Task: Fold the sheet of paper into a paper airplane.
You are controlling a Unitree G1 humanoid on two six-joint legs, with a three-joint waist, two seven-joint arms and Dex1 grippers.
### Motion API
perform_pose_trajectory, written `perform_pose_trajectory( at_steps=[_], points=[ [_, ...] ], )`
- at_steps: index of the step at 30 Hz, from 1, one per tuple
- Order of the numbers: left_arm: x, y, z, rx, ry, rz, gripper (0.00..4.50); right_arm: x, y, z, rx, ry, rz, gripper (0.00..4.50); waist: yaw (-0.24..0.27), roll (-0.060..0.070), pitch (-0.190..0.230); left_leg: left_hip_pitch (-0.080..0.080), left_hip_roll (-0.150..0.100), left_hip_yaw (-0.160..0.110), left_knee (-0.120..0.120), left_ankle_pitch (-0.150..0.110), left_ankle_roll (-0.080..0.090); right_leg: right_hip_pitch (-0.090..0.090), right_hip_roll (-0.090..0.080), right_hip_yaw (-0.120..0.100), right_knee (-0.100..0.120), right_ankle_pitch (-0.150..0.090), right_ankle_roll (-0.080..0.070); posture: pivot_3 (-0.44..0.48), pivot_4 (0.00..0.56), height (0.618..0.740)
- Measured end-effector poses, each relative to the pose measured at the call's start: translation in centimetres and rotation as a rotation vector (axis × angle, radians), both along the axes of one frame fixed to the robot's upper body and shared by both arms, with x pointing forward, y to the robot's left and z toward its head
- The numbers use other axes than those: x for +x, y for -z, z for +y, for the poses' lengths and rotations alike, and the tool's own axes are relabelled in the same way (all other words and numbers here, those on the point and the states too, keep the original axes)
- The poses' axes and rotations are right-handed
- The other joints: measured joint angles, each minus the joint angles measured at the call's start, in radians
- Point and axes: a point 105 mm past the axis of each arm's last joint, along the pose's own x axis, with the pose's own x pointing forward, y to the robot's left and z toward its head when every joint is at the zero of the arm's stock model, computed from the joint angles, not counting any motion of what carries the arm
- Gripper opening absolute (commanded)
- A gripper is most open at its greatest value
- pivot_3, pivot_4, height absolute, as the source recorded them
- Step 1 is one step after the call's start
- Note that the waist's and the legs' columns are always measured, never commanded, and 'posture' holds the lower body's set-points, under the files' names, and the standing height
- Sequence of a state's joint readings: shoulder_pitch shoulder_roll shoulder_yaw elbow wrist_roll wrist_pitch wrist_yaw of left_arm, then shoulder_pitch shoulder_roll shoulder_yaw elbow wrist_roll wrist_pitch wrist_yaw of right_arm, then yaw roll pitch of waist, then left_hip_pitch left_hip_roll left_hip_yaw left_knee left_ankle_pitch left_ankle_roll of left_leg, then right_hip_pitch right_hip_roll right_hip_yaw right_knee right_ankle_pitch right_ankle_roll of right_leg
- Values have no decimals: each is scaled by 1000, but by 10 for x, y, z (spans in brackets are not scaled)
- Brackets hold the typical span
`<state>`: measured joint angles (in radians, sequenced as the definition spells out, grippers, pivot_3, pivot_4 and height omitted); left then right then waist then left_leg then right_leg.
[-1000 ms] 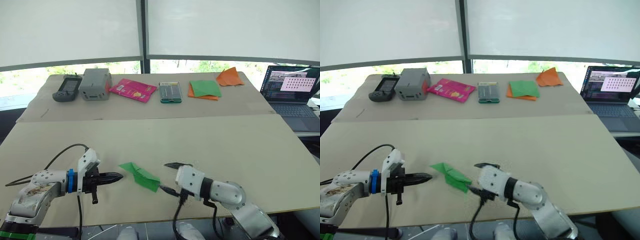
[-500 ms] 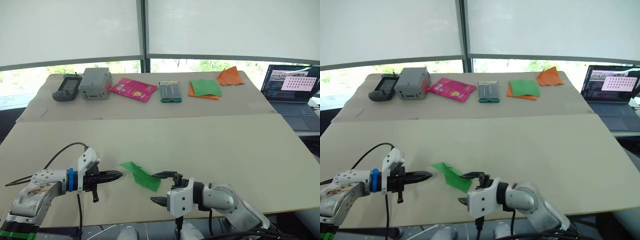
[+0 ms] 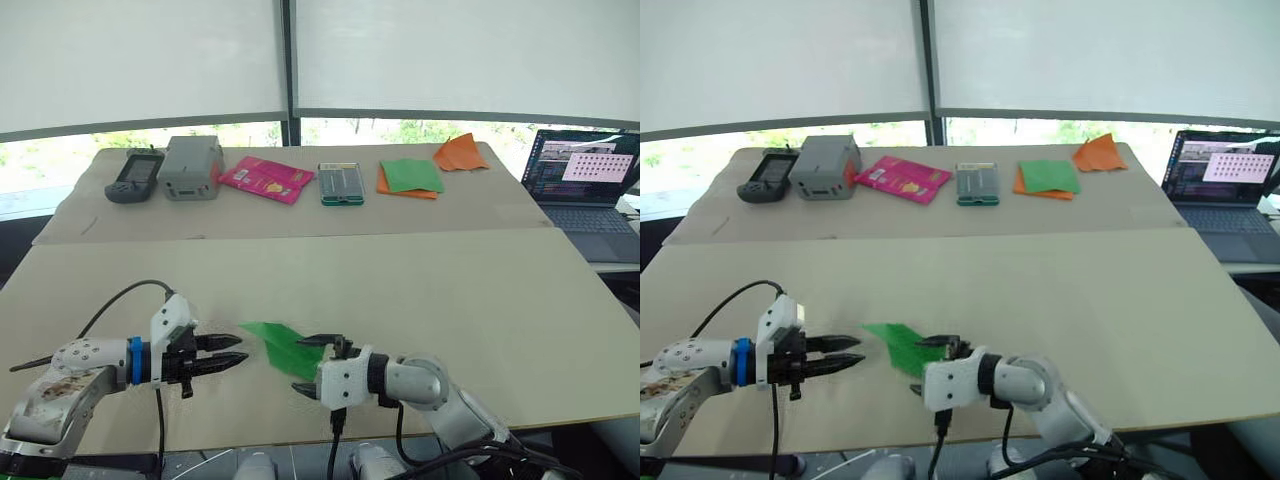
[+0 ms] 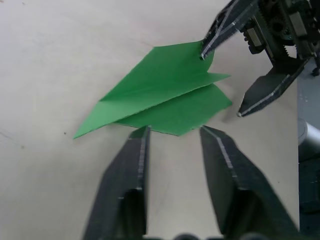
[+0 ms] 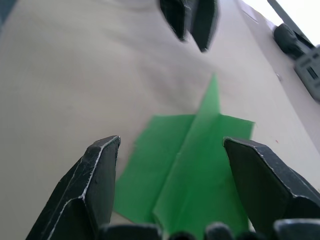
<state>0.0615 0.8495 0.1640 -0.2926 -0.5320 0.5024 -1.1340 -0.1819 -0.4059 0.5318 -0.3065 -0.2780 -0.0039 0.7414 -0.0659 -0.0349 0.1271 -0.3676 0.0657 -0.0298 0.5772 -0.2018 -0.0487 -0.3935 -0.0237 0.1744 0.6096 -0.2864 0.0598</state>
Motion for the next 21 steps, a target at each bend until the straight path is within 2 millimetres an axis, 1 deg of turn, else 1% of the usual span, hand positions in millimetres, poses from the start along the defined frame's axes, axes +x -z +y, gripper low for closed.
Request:
perform_pose_trajectory(
  at_steps=[2,5,11,19,21],
  points=[
    [0,-3,0,1,0,-13,3532,4,-2,-1,20,30,47,3667,-1,0,0,0,0,0,0,0,0,0,0,0,0,0,0,0,150,740],
    [1,-5,1,2,-5,-23,4483,10,-3,-2,30,61,92,3667,-1,1,0,0,0,0,0,0,0,0,0,0,0,0,0,0,150,740],
    [3,-6,1,6,-13,-47,4483,15,-5,-1,31,82,97,3667,-2,1,0,0,0,0,0,0,0,0,0,0,0,0,0,0,150,740],
    [6,-8,0,7,-18,-73,4483,24,5,-3,41,162,174,3667,-2,1,0,0,0,0,0,0,0,1,0,0,1,0,0,0,150,740],
    [6,-8,0,7,-19,-73,4500,25,7,-4,36,175,190,3133,-2,1,0,0,0,0,0,0,1,1,0,0,1,0,0,0,150,740]
  ],
)
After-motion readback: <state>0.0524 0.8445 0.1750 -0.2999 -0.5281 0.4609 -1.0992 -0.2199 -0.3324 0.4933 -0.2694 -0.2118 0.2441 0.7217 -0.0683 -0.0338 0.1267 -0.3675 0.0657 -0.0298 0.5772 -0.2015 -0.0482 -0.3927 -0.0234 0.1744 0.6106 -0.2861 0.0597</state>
